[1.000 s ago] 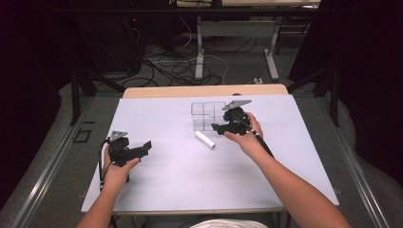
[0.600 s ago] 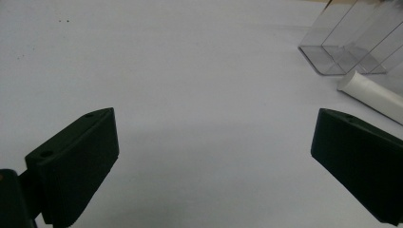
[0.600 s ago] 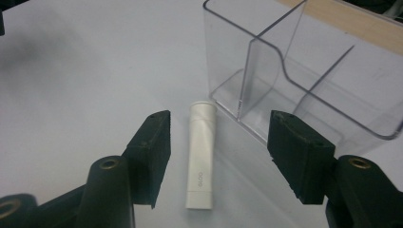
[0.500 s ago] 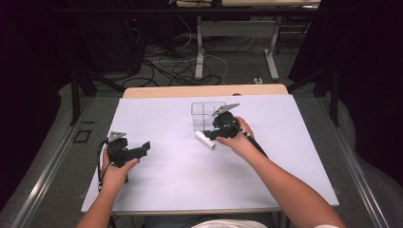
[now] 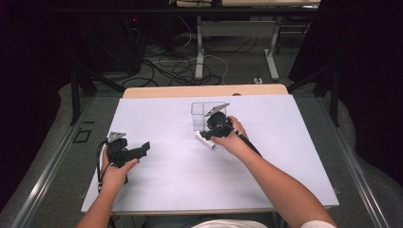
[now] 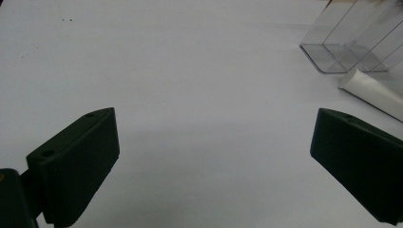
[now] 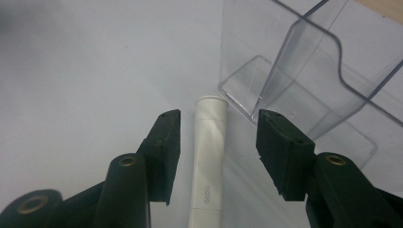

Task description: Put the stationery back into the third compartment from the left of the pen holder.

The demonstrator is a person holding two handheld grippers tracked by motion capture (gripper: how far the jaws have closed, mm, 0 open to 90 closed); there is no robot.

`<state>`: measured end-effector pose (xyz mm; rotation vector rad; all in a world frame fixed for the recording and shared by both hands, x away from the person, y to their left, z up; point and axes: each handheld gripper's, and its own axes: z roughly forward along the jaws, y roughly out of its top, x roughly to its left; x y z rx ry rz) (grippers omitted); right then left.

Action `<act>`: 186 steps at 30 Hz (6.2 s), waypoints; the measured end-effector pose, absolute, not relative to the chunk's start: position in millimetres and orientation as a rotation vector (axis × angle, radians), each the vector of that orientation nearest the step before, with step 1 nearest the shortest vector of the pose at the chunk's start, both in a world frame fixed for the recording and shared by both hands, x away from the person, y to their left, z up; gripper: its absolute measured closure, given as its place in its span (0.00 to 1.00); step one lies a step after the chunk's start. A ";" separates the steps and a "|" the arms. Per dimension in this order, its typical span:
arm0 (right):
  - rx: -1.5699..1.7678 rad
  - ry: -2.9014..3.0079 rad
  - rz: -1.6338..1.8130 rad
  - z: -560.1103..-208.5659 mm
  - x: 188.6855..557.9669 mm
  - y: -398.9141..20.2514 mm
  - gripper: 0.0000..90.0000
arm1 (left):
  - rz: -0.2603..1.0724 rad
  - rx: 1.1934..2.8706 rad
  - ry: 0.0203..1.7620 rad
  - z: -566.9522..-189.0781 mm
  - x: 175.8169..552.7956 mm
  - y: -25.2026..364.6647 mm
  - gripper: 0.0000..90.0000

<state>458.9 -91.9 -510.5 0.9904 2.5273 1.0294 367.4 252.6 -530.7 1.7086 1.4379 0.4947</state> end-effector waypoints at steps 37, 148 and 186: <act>1.104 2.611 0.829 -545.1 445.7 -96.2 0.71 | 0.492 1.713 1.436 -532.4 367.4 251.2 0.03; 0.920 2.189 1.364 -521.6 345.2 -123.5 0.79 | -0.012 1.626 1.099 -487.1 351.7 126.8 0.49; 0.876 2.236 1.389 -526.2 334.5 -103.6 0.79 | -0.247 1.511 1.288 -522.3 363.1 104.4 0.61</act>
